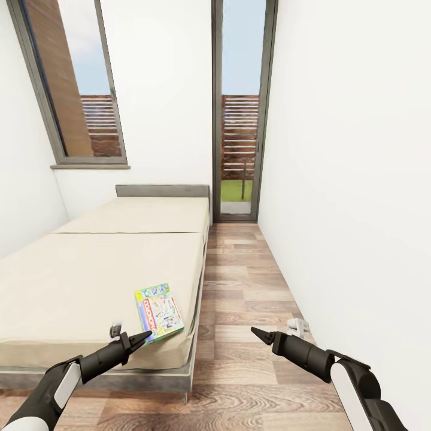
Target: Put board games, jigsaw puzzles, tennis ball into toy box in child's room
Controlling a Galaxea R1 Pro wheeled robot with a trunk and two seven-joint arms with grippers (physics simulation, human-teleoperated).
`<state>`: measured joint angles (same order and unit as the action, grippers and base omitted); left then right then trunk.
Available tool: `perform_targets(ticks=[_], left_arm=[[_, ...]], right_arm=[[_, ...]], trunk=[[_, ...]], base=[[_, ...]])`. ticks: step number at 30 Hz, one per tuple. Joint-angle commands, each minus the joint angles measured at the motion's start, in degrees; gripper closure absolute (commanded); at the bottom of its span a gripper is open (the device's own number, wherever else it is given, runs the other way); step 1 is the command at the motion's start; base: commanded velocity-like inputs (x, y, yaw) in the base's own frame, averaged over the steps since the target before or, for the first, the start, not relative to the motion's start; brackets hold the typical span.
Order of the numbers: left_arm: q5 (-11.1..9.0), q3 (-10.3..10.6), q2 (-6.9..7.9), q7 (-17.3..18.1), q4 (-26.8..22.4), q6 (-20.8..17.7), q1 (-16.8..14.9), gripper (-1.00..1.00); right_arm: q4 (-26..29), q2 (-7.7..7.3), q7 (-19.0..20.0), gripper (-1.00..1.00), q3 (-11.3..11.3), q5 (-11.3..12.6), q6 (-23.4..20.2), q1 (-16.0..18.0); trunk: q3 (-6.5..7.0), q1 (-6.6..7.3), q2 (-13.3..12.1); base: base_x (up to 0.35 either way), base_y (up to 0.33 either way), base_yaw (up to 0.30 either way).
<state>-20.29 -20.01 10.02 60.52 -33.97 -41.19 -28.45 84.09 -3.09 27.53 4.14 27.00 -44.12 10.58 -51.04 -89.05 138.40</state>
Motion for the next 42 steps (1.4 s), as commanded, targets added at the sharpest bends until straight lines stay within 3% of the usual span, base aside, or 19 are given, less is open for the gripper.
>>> perform_targets(ticks=[1,22,32,36,39,42], left_arm=[[0.26,-0.03,0.0,0.09,0.04,0.15,-0.03,1.0],[0.22,-0.02,0.43,0.5,-0.42,-0.07,-0.07,1.0],[0.08,0.12,1.72,2.4,-4.03,-1.22,-0.11,1.0],[0.08,0.24,2.61,3.26,-5.84,-3.59,-0.16,1.0],[0.21,0.66,3.83,4.06,-11.19,-9.47,-0.12,1.0],[0.26,0.81,4.5,4.18,-13.97,-11.76,-0.07,1.0]], right_arm=[[0.02,0.01,0.16,-1.0,0.08,0.08,-0.36,0.02],[0.02,0.01,0.16,-1.0,0.0,0.08,-0.36,0.02],[0.02,0.16,0.16,-1.0,-0.06,0.08,-0.36,0.02],[0.02,0.24,0.16,-1.0,-0.08,0.08,-0.31,0.02],[0.02,0.36,0.16,-1.0,-0.09,0.07,-0.25,0.05],[0.02,0.41,0.16,-1.0,-0.09,0.1,-0.26,0.03]], trunk=[[-0.06,0.01,0.02],[3.71,4.62,-8.4],[5.5,6.82,-12.41],[6.22,7.7,-14.01],[6.76,8.36,-15.22],[7.3,9.02,-16.42]], base=[[0.0,0.0,0.0],[0.0,0.0,0.0],[0.0,0.0,0.0],[0.0,0.0,0.0],[0.0,0.0,0.0],[0.0,0.0,0.0]])
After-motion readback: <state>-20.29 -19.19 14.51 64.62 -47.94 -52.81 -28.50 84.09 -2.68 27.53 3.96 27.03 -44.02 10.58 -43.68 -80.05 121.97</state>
